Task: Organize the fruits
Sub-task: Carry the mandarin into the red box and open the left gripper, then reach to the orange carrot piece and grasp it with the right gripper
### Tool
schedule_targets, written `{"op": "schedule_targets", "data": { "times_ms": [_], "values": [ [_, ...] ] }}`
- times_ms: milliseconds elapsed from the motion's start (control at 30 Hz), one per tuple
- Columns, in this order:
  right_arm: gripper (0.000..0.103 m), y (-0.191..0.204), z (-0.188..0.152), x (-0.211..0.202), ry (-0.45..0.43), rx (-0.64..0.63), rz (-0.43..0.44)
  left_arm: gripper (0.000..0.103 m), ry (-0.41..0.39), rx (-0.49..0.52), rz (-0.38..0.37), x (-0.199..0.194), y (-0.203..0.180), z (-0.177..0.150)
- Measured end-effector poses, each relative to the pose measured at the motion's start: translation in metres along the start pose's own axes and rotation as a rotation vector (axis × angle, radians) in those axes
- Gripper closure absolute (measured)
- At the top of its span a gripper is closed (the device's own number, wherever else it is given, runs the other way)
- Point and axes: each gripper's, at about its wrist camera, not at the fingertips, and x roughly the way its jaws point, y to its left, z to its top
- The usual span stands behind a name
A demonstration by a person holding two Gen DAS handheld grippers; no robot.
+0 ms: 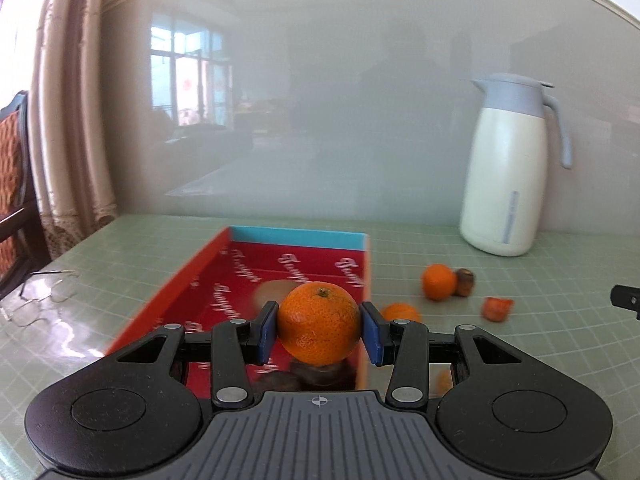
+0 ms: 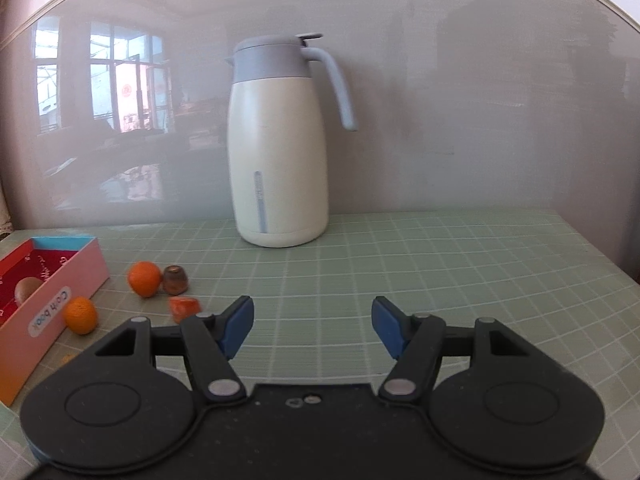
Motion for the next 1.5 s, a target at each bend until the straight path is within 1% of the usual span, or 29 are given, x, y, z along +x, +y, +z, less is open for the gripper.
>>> {"op": "schedule_targets", "data": {
  "times_ms": [167,433,500,700,800,933,1000,1067,1100,1167,1267,1367,1400,1467,1500],
  "values": [
    [0.038,0.012,0.000,0.002,0.002,-0.012,0.019,0.059,0.017,-0.036,0.058,0.008,0.027,-0.002],
    [0.038,0.021,0.000,0.002,-0.001,-0.016,0.039,0.059,0.049,-0.062,0.130,0.020,0.055,-0.012],
    [0.038,0.023,0.000,0.003,-0.002,-0.018,0.041,0.059,0.056,-0.077,0.137,0.023,0.061,-0.013],
    [0.038,0.026,0.001,0.003,-0.005,-0.018,0.048,0.059,0.065,-0.077,0.157,0.026,0.069,-0.015],
    [0.038,0.027,0.001,0.003,-0.005,-0.024,0.051,0.059,0.050,-0.076,0.171,0.024,0.069,-0.015],
    [0.038,0.026,0.000,0.002,-0.004,-0.024,0.048,0.057,0.045,-0.072,0.166,0.021,0.066,-0.015],
    [0.038,0.025,0.001,0.003,-0.004,-0.024,0.046,0.052,0.040,-0.069,0.166,0.021,0.064,-0.015],
    [0.038,0.025,0.001,0.003,-0.004,-0.024,0.045,0.042,0.030,-0.066,0.167,0.019,0.062,-0.014],
    [0.038,0.025,0.001,0.003,-0.005,-0.024,0.046,0.040,0.022,-0.065,0.170,0.018,0.061,-0.014],
    [0.037,0.025,0.001,0.002,-0.006,-0.024,0.048,0.030,0.006,-0.059,0.174,0.016,0.058,-0.013],
    [0.037,0.027,0.000,0.002,-0.006,-0.031,0.052,0.021,-0.005,-0.040,0.176,0.014,0.053,-0.013],
    [0.037,0.027,0.000,0.002,-0.005,-0.031,0.055,0.012,-0.031,-0.039,0.178,0.010,0.051,-0.012],
    [0.037,0.027,0.000,0.002,-0.004,-0.031,0.056,0.011,-0.038,-0.041,0.181,0.009,0.052,-0.011],
    [0.037,0.027,0.000,0.002,-0.004,-0.033,0.058,0.004,-0.047,-0.050,0.184,0.007,0.052,-0.010],
    [0.037,0.028,0.000,0.003,-0.004,-0.035,0.059,0.003,-0.050,-0.054,0.185,0.006,0.052,-0.010]
  ]
}}
